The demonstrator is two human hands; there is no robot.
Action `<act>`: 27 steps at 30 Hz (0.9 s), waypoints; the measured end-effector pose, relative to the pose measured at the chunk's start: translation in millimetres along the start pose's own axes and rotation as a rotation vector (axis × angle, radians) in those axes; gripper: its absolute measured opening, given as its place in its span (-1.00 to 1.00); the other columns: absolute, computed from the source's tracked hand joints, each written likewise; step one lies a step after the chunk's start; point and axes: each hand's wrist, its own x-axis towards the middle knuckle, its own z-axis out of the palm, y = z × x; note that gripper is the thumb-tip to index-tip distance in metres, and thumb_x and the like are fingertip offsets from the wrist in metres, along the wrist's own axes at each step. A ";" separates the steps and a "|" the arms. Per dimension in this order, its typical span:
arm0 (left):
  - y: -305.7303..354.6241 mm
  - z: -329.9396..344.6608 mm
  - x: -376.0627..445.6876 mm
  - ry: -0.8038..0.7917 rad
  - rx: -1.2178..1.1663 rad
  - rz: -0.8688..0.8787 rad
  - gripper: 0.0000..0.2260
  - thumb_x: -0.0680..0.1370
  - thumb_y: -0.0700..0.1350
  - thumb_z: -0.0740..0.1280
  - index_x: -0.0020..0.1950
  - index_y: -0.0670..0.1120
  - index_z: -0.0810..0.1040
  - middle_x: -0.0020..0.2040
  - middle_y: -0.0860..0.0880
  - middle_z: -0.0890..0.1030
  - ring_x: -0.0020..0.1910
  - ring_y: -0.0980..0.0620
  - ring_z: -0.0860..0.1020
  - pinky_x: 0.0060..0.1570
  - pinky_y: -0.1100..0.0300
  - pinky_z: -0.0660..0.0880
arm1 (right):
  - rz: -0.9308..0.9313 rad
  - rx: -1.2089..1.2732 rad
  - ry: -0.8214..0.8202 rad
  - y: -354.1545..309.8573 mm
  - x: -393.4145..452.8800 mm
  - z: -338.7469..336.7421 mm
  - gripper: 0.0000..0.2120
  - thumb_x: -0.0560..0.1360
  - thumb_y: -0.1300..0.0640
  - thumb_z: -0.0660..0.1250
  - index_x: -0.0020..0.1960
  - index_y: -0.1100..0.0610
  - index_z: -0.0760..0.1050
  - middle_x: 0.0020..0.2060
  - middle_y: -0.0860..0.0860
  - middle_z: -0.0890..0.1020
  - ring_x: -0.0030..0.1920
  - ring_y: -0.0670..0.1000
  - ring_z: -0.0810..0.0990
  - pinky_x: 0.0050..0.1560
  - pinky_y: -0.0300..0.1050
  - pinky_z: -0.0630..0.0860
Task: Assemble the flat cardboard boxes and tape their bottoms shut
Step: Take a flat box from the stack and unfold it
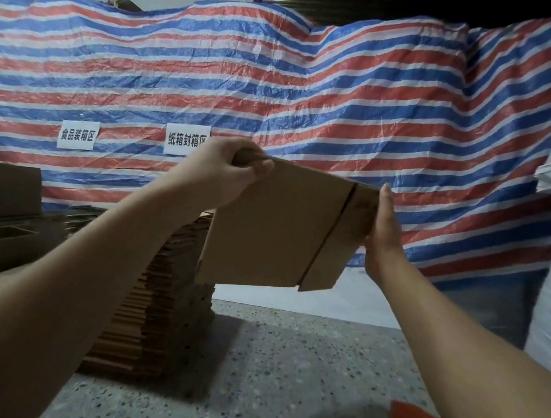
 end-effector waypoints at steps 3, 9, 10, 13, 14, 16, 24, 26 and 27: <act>-13.7 10.7 -12.1 -0.019 -0.138 -0.105 -0.91 0.56 0.07 0.38 -0.04 0.10 0.64 -0.13 0.07 0.69 -0.13 0.15 0.63 -0.16 0.25 0.57 | 0.084 -0.033 -0.011 3.4 -16.1 -16.2 -0.29 0.41 -0.58 0.05 0.27 -0.14 0.54 0.11 -0.20 0.67 0.17 -0.02 0.59 0.10 0.04 0.54; -54.4 47.6 -56.5 -0.123 -0.580 -0.450 -0.78 0.53 0.07 0.41 0.07 -0.03 0.65 -0.11 -0.05 0.72 -0.08 -0.02 0.70 -0.16 0.10 0.62 | 0.377 -0.034 0.099 37.2 -53.0 -43.1 -0.25 0.43 -0.46 0.30 0.43 0.00 0.43 0.29 0.05 0.60 0.29 0.18 0.55 0.38 0.27 0.41; -61.4 54.9 -65.2 -0.150 -0.593 -0.489 -0.72 0.51 0.11 0.41 0.09 -0.05 0.65 -0.10 -0.07 0.72 -0.09 -0.02 0.70 -0.18 0.12 0.62 | 0.406 -0.042 0.119 44.4 -61.1 -46.3 -0.26 0.44 -0.44 0.30 0.43 0.02 0.42 0.31 0.07 0.58 0.31 0.20 0.54 0.40 0.30 0.39; -77.9 75.4 -87.1 -0.135 -0.632 -0.576 -0.55 0.38 0.23 0.45 0.07 -0.08 0.67 -0.09 -0.10 0.72 -0.09 -0.03 0.70 -0.11 0.10 0.60 | 0.453 -0.103 0.170 63.5 -83.5 -49.1 -0.30 0.50 -0.40 0.26 0.43 0.07 0.42 0.34 0.12 0.55 0.33 0.22 0.52 0.40 0.31 0.39; -83.0 81.2 -93.0 -0.117 -0.636 -0.608 -0.53 0.35 0.25 0.45 0.05 -0.08 0.68 -0.11 -0.10 0.72 -0.11 -0.02 0.69 -0.12 0.11 0.59 | 0.463 -0.119 0.182 69.7 -88.9 -49.6 -0.32 0.52 -0.38 0.26 0.43 0.09 0.41 0.35 0.13 0.55 0.33 0.22 0.52 0.39 0.30 0.40; -94.3 91.4 -102.4 -0.100 -0.629 -0.661 -0.59 0.38 0.22 0.47 0.01 -0.07 0.69 -0.12 -0.11 0.72 -0.11 -0.04 0.69 -0.17 0.11 0.58 | 0.482 -0.137 0.189 81.4 -95.7 -50.8 -0.35 0.54 -0.32 0.26 0.42 0.13 0.39 0.34 0.15 0.54 0.32 0.22 0.52 0.38 0.26 0.41; -121.0 95.0 -107.0 -0.137 -0.654 -0.748 -0.73 0.48 0.07 0.47 0.02 -0.10 0.70 -0.10 -0.12 0.72 -0.14 -0.02 0.70 -0.27 0.21 0.58 | 0.500 -0.180 0.148 94.4 -100.2 -48.5 -0.43 0.56 -0.28 0.26 0.33 0.14 0.42 0.23 0.15 0.58 0.21 0.20 0.55 0.32 0.28 0.46; -120.6 91.1 -104.3 -0.205 -0.654 -0.722 -0.73 0.49 0.06 0.45 0.00 -0.13 0.71 -0.09 -0.14 0.71 -0.17 -0.01 0.69 -0.27 0.22 0.56 | 0.509 -0.171 0.141 95.1 -100.6 -47.3 -0.34 0.54 -0.34 0.25 0.42 0.11 0.38 0.31 0.14 0.55 0.28 0.22 0.53 0.36 0.31 0.42; -119.7 91.2 -104.2 -0.240 -0.670 -0.741 -0.73 0.51 0.06 0.42 0.01 -0.13 0.70 -0.10 -0.14 0.71 -0.17 0.00 0.68 -0.24 0.20 0.56 | 0.514 -0.172 0.141 96.3 -101.3 -46.4 -0.27 0.52 -0.38 0.25 0.48 0.10 0.33 0.38 0.13 0.51 0.35 0.23 0.49 0.40 0.32 0.38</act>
